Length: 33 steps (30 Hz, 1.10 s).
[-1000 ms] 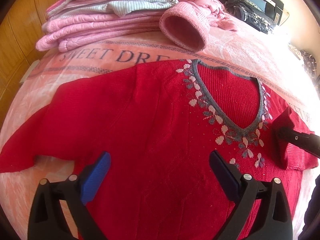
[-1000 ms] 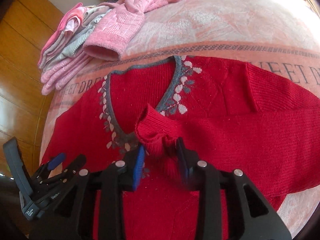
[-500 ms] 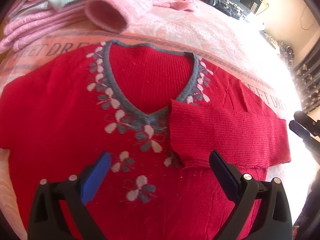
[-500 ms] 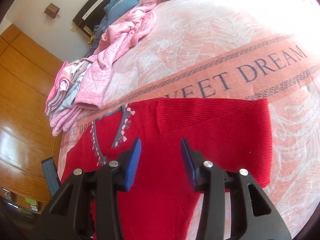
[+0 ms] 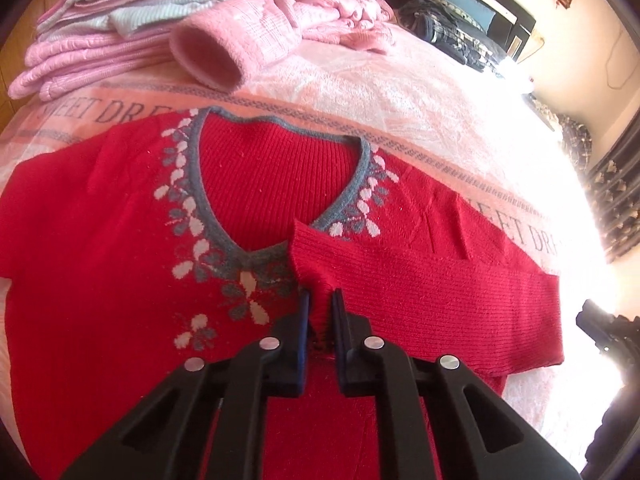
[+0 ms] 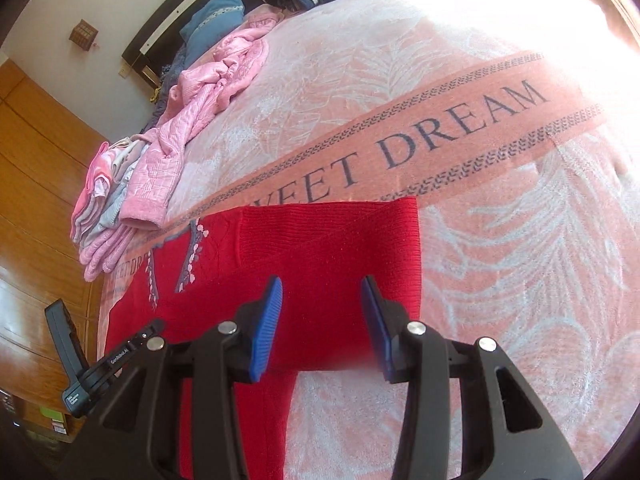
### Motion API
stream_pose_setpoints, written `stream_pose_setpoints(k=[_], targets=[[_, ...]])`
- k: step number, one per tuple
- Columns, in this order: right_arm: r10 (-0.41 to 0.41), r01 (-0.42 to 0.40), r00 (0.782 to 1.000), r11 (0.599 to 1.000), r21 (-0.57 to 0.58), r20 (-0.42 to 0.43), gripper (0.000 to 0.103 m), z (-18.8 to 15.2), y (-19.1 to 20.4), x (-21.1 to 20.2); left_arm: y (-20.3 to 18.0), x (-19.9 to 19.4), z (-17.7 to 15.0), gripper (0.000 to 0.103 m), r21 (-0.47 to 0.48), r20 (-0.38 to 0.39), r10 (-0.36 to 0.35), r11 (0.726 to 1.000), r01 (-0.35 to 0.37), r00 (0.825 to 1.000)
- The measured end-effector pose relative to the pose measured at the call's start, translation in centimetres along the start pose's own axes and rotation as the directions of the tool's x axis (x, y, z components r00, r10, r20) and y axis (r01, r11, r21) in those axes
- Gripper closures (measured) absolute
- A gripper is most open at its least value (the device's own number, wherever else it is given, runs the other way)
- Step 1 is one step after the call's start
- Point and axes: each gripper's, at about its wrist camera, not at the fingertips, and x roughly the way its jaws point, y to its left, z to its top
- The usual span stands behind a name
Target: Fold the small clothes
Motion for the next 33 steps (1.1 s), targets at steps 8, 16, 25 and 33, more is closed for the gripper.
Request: stream_pose_setpoints(k=[8, 16, 25, 33], targets=[[0.024, -0.023, 0.999, 1.0, 0.016, -0.031, 0.062, -0.2, 1.4, 1.9, 6.7, -6.9, 3.9, 0.094, -0.085, 0.191, 0.059, 0.995, -0.043, 0.98], [0.125, -0.131, 0.984, 0.991, -0.038, -0.129, 0.062, -1.2, 6.2, 5.7, 15.7, -4.3, 4.7, 0.094, -0.12, 0.125, 0.159, 0.982, -0.144, 0.979], [0.015, -0.027, 0.978, 0.998, -0.056, -0.207, 0.066, -2.6, 6.1, 8.6, 18.8, -0.3, 2.9, 0.082, -0.107, -0.011, 0.176, 0.978, -0.176, 0.984], [0.072, -0.085, 0.987, 0.993, -0.087, -0.143, 0.058, -1.5, 8.7, 6.8, 15.4, -4.2, 4.3, 0.059, -0.075, 0.093, 0.054, 0.996, -0.048, 0.994]])
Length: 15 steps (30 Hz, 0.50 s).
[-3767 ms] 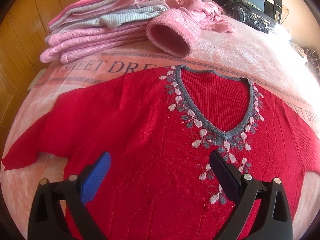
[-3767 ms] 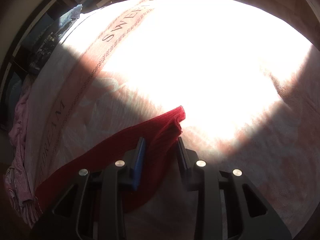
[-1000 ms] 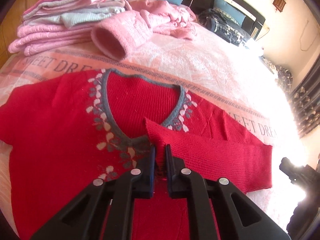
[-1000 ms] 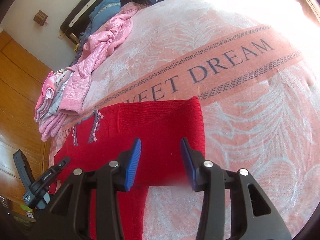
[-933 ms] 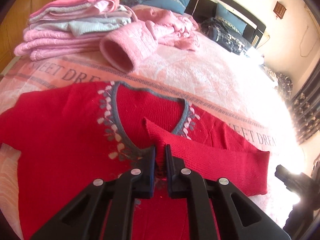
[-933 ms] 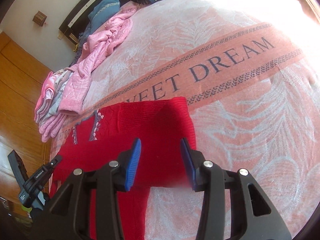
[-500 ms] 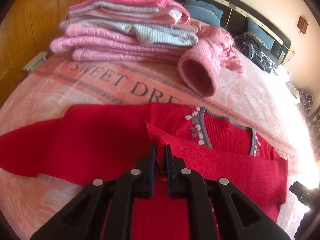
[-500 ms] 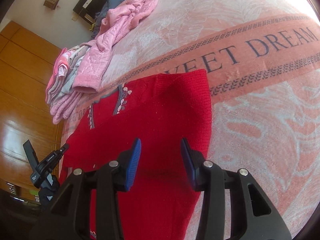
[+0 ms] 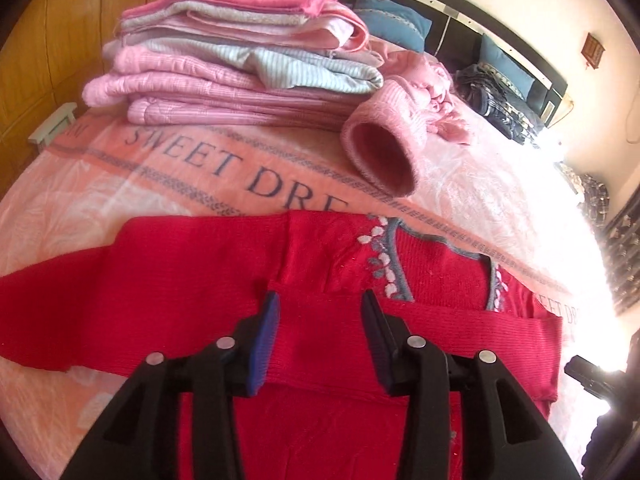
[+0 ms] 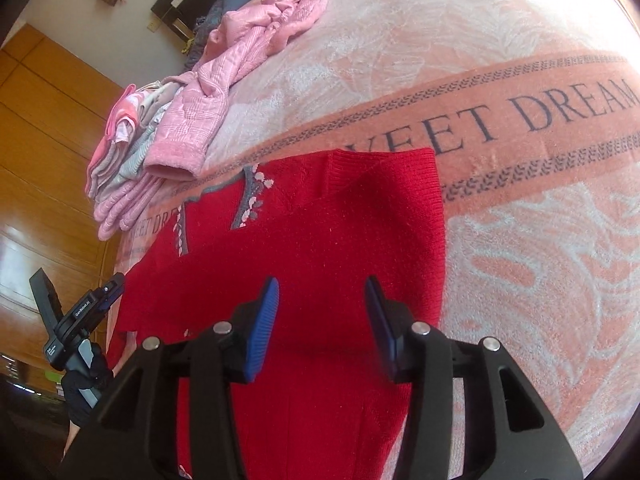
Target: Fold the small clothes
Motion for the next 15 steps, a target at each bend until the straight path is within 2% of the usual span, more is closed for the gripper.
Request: stream_pose_setpoints(k=[3, 6, 7, 9, 12, 15], targets=[[-0.03, 0.029, 0.999, 0.999, -0.013, -0.038, 0.058, -0.5, 0.2, 1.4, -0.7, 2.4, -1.3, 0.059, 0.017, -0.078, 0.011, 1.0, -0.01, 0.997], [-0.076, 0.075, 0.993, 0.997, -0.014, -0.089, 0.06, -1.4, -0.4, 3.0, 0.3, 5.5, -2.9, 0.059, -0.007, -0.178, 0.015, 1.0, -0.016, 0.984], [-0.071, 0.07, 0.994, 0.997, -0.014, -0.085, 0.059, -1.6, -0.6, 3.2, 0.5, 5.4, -3.1, 0.059, -0.01, -0.145, 0.003, 1.0, -0.005, 0.989], [-0.075, 0.074, 0.994, 0.997, -0.017, -0.081, 0.059, -1.7, -0.5, 3.2, 0.4, 5.2, -2.9, 0.059, 0.003, -0.154, 0.005, 1.0, -0.005, 0.988], [-0.065, 0.063, 0.996, 0.997, -0.036, -0.055, 0.053, -1.4, 0.5, 2.3, 1.4, 3.4, -2.3, 0.059, -0.058, -0.129, -0.029, 0.998, 0.022, 0.991], [-0.048, 0.046, 0.998, 0.998, -0.05, -0.031, 0.052, -1.0, 1.8, 1.3, 3.4, 1.0, -1.8, 0.056, -0.078, -0.115, 0.002, 0.997, -0.011, 0.993]])
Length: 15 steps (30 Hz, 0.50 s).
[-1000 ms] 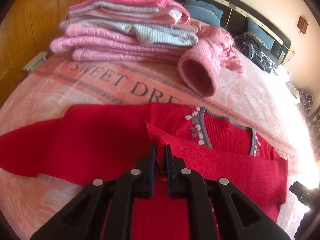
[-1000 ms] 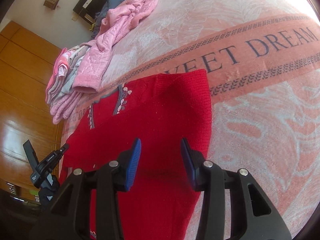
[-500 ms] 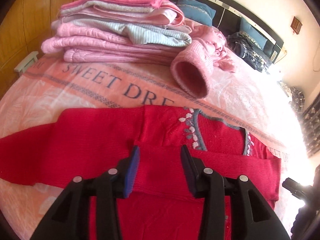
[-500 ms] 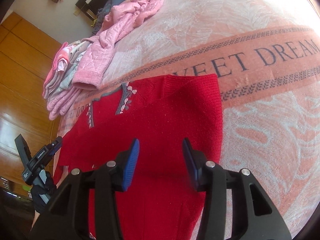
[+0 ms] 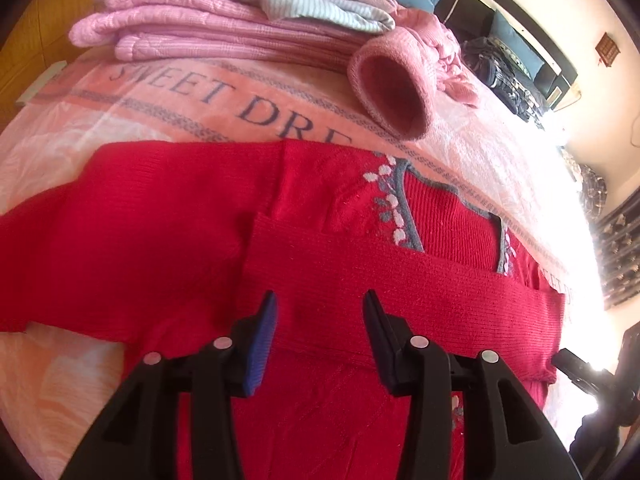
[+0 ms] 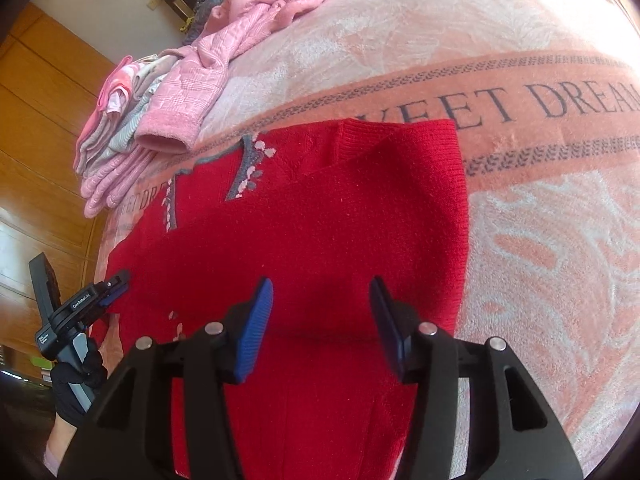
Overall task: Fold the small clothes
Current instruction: 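Lift the other sleeve with the left tool and fold it across the front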
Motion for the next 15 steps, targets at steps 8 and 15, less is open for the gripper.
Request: stream_pose_setpoints(k=[8, 15], targets=[[-0.006, 0.007, 1.0, 0.999, -0.032, 0.014, 0.05, -0.5, 1.7, -1.1, 15.0, -7.7, -1.7, 0.05, -0.246, 0.01, 0.158, 0.957, -0.151, 0.987], [-0.03, 0.03, 1.0, 0.999, -0.043, -0.002, 0.05, -1.3, 2.4, -0.9, 31.5, -10.8, -5.9, 0.05, -0.648, -0.028, 0.263, 0.73, -0.218, 0.964]])
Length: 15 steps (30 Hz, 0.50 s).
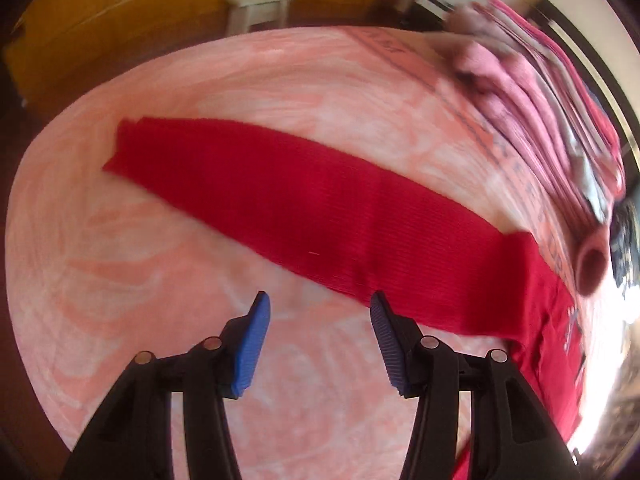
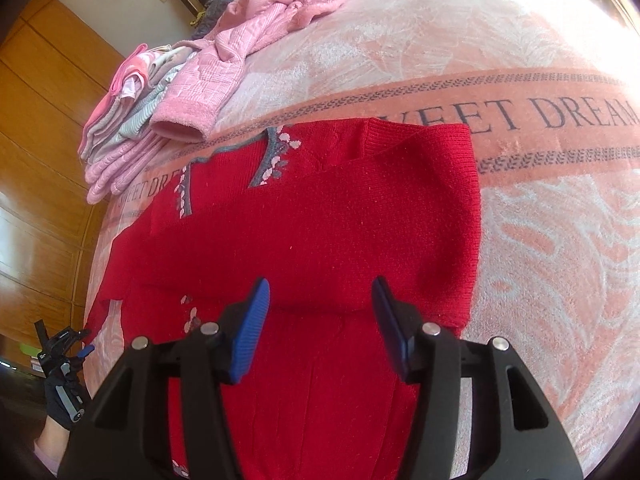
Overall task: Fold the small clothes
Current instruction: 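Lift the other sleeve with the left tool and fold it across the front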
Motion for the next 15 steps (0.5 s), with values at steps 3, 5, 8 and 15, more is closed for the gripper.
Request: stream_pose_setpoints(k=[3, 5, 8, 15], targets=[[-0.011, 0.01, 1.0, 1.0, -0.009, -0.012, 0.05, -0.2, 0.5, 0.6, 3.4, 0.8, 1.8, 0.05, -0.108, 0.016, -0.049, 0.993, 0.051, 0.999], [-0.019, 0.019, 1.0, 1.0, -0.016, -0.019, 0.049, -0.2, 0.7, 1.2, 4.1, 1.4, 2.8, 0.05, -0.117, 0.033, -0.098, 0.988, 0.101, 0.995], [-0.035, 0.034, 0.999, 0.999, -0.035, -0.028, 0.049, -0.3, 1.1, 2.0, 4.4, 2.1, 4.2, 0.043, -0.092, 0.052, -0.164, 0.981, 0.168, 0.985], [-0.057, 0.055, 0.997, 0.997, -0.047, -0.044, 0.049, -0.3, 1.1, 3.4, 3.6, 2.9, 5.8, 0.042, 0.045, 0.122, -0.194, 0.981, 0.19, 0.973]])
